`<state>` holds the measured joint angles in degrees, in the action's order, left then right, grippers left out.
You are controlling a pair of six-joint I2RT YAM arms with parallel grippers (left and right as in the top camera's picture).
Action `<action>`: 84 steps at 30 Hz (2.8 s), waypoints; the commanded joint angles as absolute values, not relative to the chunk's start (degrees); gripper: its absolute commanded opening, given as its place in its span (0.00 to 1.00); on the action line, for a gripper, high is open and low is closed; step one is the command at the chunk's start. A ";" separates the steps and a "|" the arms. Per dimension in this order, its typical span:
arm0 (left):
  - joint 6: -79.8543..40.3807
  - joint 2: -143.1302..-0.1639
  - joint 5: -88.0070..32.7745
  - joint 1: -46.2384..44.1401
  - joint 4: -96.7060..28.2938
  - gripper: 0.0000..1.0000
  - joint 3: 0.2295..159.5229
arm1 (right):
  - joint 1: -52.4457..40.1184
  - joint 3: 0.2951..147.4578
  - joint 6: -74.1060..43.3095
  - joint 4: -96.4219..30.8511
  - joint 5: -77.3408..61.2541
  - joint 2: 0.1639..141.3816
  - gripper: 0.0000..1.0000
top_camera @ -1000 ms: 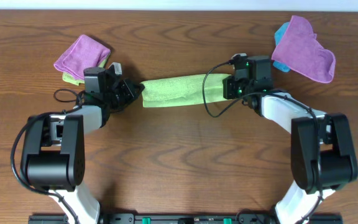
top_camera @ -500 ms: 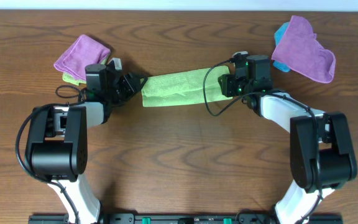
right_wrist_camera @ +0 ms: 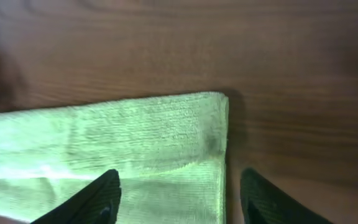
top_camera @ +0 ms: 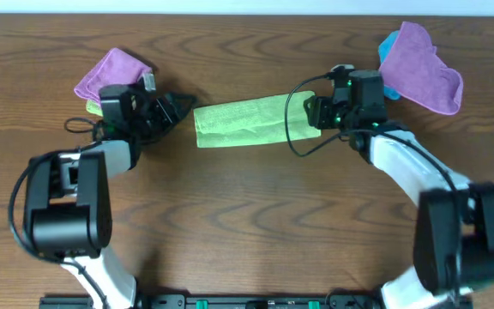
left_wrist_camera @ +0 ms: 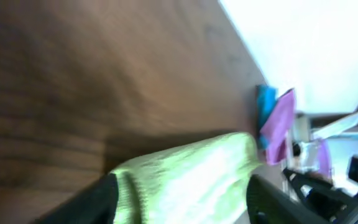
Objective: Fold the cloth
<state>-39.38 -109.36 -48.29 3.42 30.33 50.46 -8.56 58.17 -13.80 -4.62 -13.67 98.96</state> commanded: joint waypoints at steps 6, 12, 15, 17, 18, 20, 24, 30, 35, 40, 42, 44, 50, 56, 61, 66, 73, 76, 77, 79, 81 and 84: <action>-42.85 -103.83 -49.32 -0.86 29.71 0.06 51.33 | -2.04 58.81 -22.02 -16.67 -19.14 93.34 0.69; -39.68 -103.85 -38.61 -7.20 24.10 0.06 51.35 | 2.20 57.63 -23.16 -15.03 -29.61 96.47 0.77; -37.36 -103.85 -33.89 -9.32 20.69 0.06 51.42 | 2.59 57.63 -23.33 -13.06 -33.74 99.11 0.79; -35.75 -103.88 -31.42 -10.35 18.52 0.05 51.42 | 2.52 57.63 -24.23 -11.16 -35.88 101.19 0.79; -34.92 -103.88 -30.06 -10.76 17.45 0.06 51.42 | 2.50 57.63 -24.99 -9.78 -36.97 102.50 0.78; -34.00 -103.88 -27.88 -11.31 15.79 0.06 51.44 | 2.48 57.63 -26.41 -7.79 -38.17 104.38 0.77; -32.12 -103.88 -24.32 -11.86 13.69 0.06 51.44 | 2.28 57.63 -27.64 -5.21 -39.24 106.15 0.77; -32.14 -105.56 -19.68 -12.80 13.58 0.06 51.59 | 1.72 57.65 -28.69 -2.68 -39.16 106.15 0.75; -33.01 -107.68 -19.27 -13.17 13.98 0.06 51.68 | 1.45 57.63 -28.69 -2.57 -36.91 106.17 0.75; -33.01 -108.60 -18.94 -13.17 13.93 0.06 51.72 | 1.30 57.63 -28.69 -2.46 -36.21 106.63 0.74; -33.01 -108.97 -18.85 -13.17 13.96 0.06 51.72 | 1.19 57.65 -28.69 -2.28 -36.21 107.35 0.74; -33.01 -109.43 -18.87 -13.17 13.93 0.06 51.72 | 0.82 57.63 -28.71 -1.83 -36.25 108.16 0.74; -33.43 -110.26 -19.05 -13.17 13.74 0.06 51.72 | -1.17 57.65 -30.81 1.58 -36.21 110.89 0.75; -33.43 -110.28 -19.11 -13.17 13.45 0.06 51.72 | -2.59 57.65 -32.80 4.12 -34.02 113.49 0.81; -33.41 -110.28 -19.46 -13.15 12.62 0.06 51.72 | -3.16 57.65 -33.12 5.34 -32.77 114.91 0.81; -33.41 -110.28 -19.57 -13.17 11.31 0.06 51.72 | -4.23 57.65 -35.20 8.16 -32.80 117.80 0.78; -33.43 -110.28 -20.60 -13.15 11.09 0.06 51.72 | -6.90 57.71 -36.84 11.44 -32.77 122.41 0.64; -33.43 -110.28 -20.62 -13.15 10.92 0.06 51.72 | -7.51 57.74 -36.51 12.01 -31.53 123.02 0.52; -33.43 -110.28 -20.62 -13.15 10.83 0.06 51.72 | -7.60 57.74 -36.03 12.29 -31.14 123.02 0.44; -33.43 -110.28 -20.60 -13.15 10.72 0.06 51.72 | -7.57 57.74 -35.44 13.58 -31.09 123.02 0.27; -33.43 -110.28 -20.60 -13.15 10.72 0.06 51.72 | -7.31 57.74 -35.24 15.31 -31.09 123.02 0.12; -33.45 -110.26 -20.69 -13.15 10.72 0.06 51.72 | -6.76 57.89 -35.24 17.52 -32.27 122.98 0.01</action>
